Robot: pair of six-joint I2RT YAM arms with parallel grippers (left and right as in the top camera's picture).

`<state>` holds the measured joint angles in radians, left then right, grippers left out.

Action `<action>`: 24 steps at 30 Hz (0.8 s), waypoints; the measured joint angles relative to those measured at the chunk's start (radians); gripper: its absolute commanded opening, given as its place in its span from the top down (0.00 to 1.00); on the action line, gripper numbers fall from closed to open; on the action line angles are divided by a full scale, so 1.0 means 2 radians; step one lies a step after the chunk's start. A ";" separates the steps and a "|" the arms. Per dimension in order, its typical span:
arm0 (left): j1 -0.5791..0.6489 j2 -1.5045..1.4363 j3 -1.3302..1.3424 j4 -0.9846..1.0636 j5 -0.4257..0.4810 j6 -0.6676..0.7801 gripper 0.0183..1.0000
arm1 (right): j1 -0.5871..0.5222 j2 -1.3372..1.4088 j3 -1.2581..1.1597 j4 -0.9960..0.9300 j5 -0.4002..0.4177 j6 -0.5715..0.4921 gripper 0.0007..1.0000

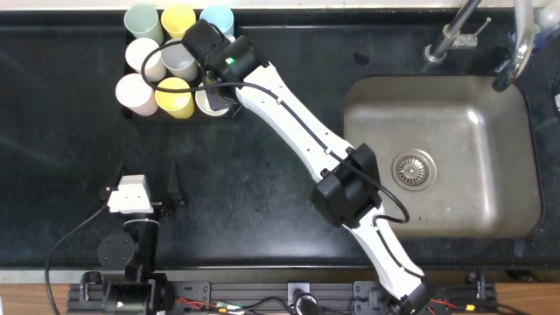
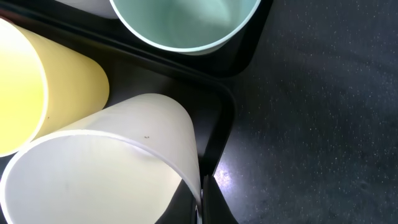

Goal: Store Cups

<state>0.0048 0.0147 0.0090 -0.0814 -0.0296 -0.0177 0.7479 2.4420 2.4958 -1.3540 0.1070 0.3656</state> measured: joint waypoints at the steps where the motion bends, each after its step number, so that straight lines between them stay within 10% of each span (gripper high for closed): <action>1: 0.000 0.000 0.000 0.000 0.000 0.000 0.00 | 0.000 0.000 0.000 0.000 0.000 0.000 0.96; 24: 0.000 0.000 0.000 0.000 0.000 0.000 0.00 | 0.005 0.019 -0.001 -0.011 -0.003 0.000 0.96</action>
<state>0.0048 0.0147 0.0090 -0.0814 -0.0296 -0.0177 0.7582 2.4798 2.4943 -1.3769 0.1009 0.3656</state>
